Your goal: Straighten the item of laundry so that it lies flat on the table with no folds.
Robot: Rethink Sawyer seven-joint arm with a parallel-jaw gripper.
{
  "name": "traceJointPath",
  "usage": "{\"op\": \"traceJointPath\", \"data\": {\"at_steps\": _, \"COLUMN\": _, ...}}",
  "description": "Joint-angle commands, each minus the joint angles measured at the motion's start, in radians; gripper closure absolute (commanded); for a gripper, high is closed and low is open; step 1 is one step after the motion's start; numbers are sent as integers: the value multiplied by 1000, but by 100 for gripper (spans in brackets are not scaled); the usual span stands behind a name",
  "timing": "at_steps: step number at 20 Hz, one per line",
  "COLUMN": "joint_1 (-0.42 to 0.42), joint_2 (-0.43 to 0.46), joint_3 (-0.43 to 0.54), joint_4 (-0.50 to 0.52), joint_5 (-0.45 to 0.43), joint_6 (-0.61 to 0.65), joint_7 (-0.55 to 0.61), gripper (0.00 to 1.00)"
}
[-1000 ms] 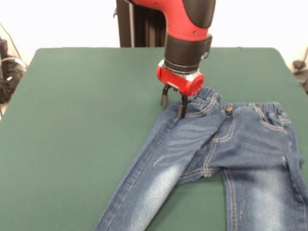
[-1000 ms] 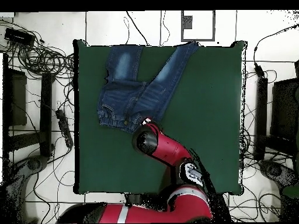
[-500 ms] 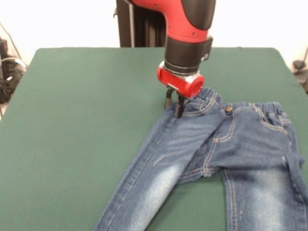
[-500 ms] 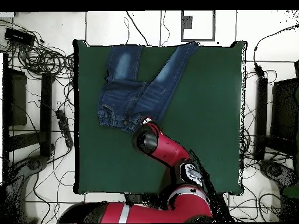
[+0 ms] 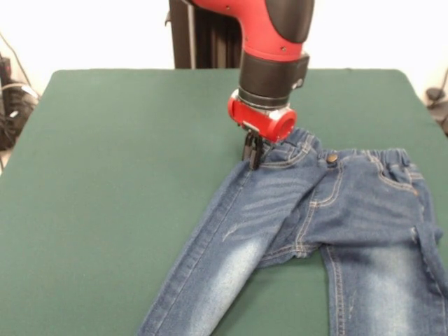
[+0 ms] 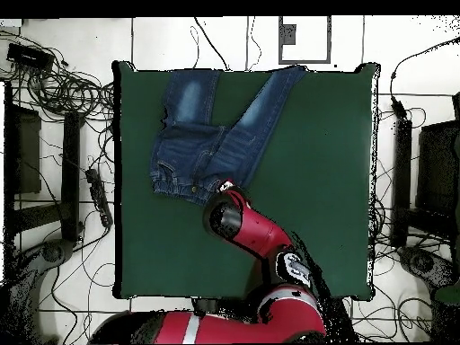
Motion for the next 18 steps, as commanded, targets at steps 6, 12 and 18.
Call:
{"op": "traceJointPath", "data": {"at_steps": 6, "joint_1": -83, "joint_2": -139, "joint_3": -42, "joint_4": 149, "joint_5": -124, "joint_6": 134, "joint_7": 44, "gripper": 100}}
{"op": "traceJointPath", "data": {"at_steps": 12, "joint_1": -337, "joint_2": -260, "joint_3": 1, "joint_4": 179, "joint_5": -352, "joint_6": 225, "joint_7": -120, "gripper": 100}}
{"op": "traceJointPath", "data": {"at_steps": 18, "joint_1": -538, "joint_2": -353, "joint_3": 81, "joint_4": 201, "joint_5": -519, "joint_6": 328, "joint_7": -185, "gripper": 100}}
